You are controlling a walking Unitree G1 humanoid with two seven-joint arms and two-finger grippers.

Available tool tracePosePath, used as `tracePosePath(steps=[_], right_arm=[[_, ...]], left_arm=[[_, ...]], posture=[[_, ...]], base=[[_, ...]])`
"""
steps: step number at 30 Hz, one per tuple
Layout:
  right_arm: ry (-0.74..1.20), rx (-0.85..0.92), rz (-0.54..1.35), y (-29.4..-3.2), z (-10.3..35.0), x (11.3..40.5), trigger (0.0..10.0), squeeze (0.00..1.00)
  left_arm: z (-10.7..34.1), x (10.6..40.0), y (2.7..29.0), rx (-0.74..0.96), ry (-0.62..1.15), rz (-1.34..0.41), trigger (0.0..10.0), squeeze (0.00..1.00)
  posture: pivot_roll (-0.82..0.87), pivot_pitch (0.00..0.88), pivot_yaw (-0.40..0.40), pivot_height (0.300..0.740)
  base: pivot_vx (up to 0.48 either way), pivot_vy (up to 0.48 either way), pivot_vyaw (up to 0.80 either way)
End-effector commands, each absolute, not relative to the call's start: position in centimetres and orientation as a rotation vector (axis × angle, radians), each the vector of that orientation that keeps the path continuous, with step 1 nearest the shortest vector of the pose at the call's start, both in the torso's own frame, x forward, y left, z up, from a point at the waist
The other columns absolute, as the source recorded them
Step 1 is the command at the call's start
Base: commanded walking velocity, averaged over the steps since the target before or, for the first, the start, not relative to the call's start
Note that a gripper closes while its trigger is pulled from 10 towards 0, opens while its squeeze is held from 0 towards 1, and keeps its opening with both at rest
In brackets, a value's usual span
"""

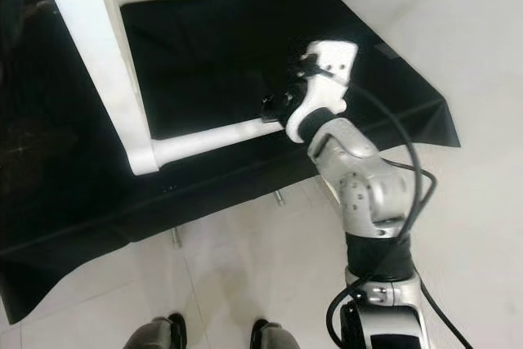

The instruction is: Building children table

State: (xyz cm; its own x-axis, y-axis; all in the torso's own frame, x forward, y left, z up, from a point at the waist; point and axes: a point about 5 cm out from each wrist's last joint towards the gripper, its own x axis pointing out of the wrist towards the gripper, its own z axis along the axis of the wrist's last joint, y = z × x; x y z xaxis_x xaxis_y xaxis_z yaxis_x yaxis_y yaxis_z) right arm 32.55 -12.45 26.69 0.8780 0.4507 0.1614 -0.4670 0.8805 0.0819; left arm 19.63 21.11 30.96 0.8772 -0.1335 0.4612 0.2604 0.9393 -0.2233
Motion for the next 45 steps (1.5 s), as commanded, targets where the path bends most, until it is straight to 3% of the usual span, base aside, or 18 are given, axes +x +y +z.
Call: tracePosePath(steps=[1, 4, 5, 7, 12, 19, 25, 33, 45], right_arm=[[-0.130, 0.105, 0.486, -12.2, 26.1, 32.6, 10.0, 0.00], [-0.175, -0.133, 0.496, -11.1, 24.7, 32.5, 10.0, 0.00], [-0.175, -0.133, 0.496, -11.1, 24.7, 32.5, 10.0, 0.00], [-0.157, -0.220, 0.479, -11.2, 22.4, 32.7, 10.0, 0.00], [-0.104, -0.209, 0.443, -11.9, 19.5, 32.6, 10.0, 0.00], [-0.063, -0.242, 0.462, -11.4, 16.3, 30.8, 10.0, 0.00], [-0.090, -0.213, 0.445, -11.6, 16.1, 31.4, 10.0, 0.00], [-0.103, -0.238, 0.468, -10.8, 15.6, 31.8, 10.0, 0.00], [-0.101, -0.227, 0.377, -11.4, 15.1, 32.3, 10.0, 0.00]], left_arm=[[31.6, 19.1, 20.9, -0.260, -0.490, -0.211, 10.0, 0.00], [27.5, 18.3, 19.1, -0.375, -0.326, -0.291, 10.0, 0.00], [27.5, 18.3, 19.1, -0.375, -0.326, -0.291, 10.0, 0.00], [23.5, 18.3, 16.3, -0.438, -0.147, -0.395, 10.0, 0.00], [20.8, 19.2, 15.4, -0.432, -0.050, -0.357, 10.0, 0.00], [18.3, 20.3, 16.2, -0.309, -0.008, -0.193, 10.0, 0.00], [16.5, 20.4, 16.1, -0.239, 0.026, -0.107, 10.0, 0.00], [16.2, 20.9, 15.7, -0.042, -0.020, -0.090, 10.0, 0.00], [15.8, 22.7, 14.8, -0.036, -0.061, -0.206, 10.0, 0.00]], posture=[[0.11, 0.165, -0.051, 0.740], [0.11, 0.145, -0.049, 0.740], [0.11, 0.145, -0.049, 0.740], [0.10, 0.110, -0.047, 0.740], [0.08, 0.086, -0.042, 0.740], [0.06, 0.047, -0.033, 0.740], [0.07, 0.033, -0.028, 0.740], [0.11, 0.020, -0.024, 0.740], [0.10, 0.014, -0.035, 0.740]], base=[[0.000, 0.000, 0.00], [0.000, 0.000, 0.00], [0.000, 0.000, 0.00], [0.000, 0.000, 0.00], [0.000, 0.000, 0.00], [0.000, 0.000, 0.00], [0.000, 0.000, 0.00], [0.000, 0.000, 0.70], [0.000, 0.000, 0.80]])
